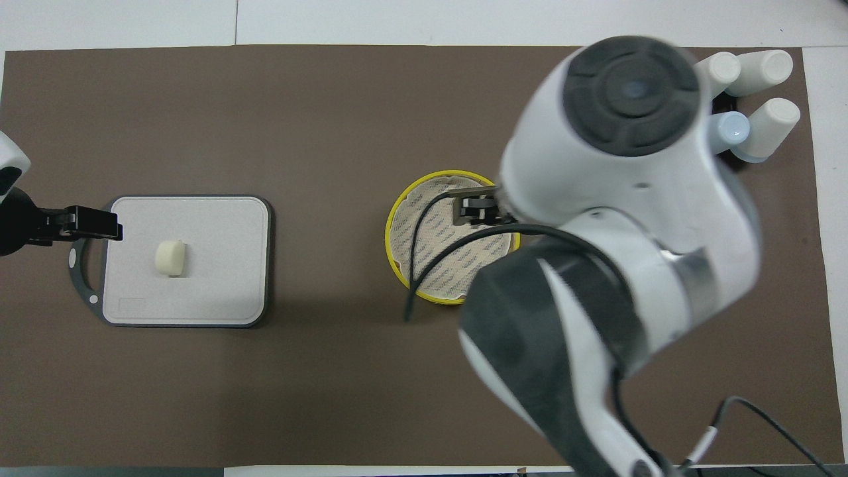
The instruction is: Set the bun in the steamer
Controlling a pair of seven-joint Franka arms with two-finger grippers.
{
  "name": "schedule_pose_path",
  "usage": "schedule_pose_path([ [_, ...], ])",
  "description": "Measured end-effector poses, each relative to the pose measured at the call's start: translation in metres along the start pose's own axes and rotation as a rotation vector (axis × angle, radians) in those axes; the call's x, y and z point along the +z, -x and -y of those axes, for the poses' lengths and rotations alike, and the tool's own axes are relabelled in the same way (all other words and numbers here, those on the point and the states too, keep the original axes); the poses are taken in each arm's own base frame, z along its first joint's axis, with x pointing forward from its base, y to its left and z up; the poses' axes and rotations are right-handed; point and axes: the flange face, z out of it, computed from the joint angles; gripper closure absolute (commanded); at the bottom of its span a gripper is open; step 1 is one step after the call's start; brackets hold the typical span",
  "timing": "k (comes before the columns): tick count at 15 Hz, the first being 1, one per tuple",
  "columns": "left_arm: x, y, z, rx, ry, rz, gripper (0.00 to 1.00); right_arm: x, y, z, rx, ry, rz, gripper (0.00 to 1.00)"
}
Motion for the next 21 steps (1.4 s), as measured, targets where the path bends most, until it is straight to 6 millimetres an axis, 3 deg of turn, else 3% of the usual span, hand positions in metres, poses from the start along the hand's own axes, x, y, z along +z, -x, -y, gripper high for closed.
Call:
schedule_pose_path([
  [2, 0.048, 0.009, 0.007, 0.02, 0.0, -0.002, 0.0, 0.032, 0.002, 0.055, 0.012, -0.019, -0.017, 0.0],
  [5, 0.117, 0.016, 0.015, 0.07, -0.004, -0.027, 0.0, 0.064, 0.012, 0.102, -0.038, -0.026, -0.043, 0.0],
  [7, 0.159, 0.014, 0.017, 0.093, -0.008, -0.042, 0.02, 0.086, 0.016, 0.122, -0.022, -0.034, -0.059, 0.0],
  [9, 0.193, 0.006, 0.016, 0.135, -0.013, -0.046, 0.02, 0.104, 0.016, 0.127, -0.005, -0.039, -0.062, 0.0],
  [10, 0.204, 0.003, 0.016, 0.157, -0.015, -0.044, 0.02, 0.115, 0.018, 0.129, -0.009, -0.046, -0.068, 0.06],
  [13, 0.22, 0.0, 0.017, 0.196, -0.017, -0.044, 0.02, 0.144, 0.032, 0.131, -0.028, -0.06, -0.081, 0.31],
  [14, 0.222, 0.0, 0.018, 0.201, -0.018, -0.048, 0.08, 0.148, 0.035, 0.129, -0.031, -0.057, -0.079, 0.38],
  [17, 0.225, -0.001, 0.018, 0.204, -0.019, -0.05, 0.34, 0.147, 0.041, 0.124, -0.034, -0.05, -0.075, 0.57],
  [18, 0.225, -0.001, 0.018, 0.205, -0.019, -0.05, 0.47, 0.147, 0.043, 0.123, -0.037, -0.047, -0.074, 0.62],
  [19, 0.225, 0.0, 0.018, 0.205, -0.019, -0.049, 0.62, 0.148, 0.045, 0.122, -0.04, -0.044, -0.071, 0.62],
  [21, 0.226, 0.0, 0.021, 0.2, -0.019, -0.049, 0.82, 0.152, 0.048, 0.119, -0.042, -0.035, -0.066, 0.62],
])
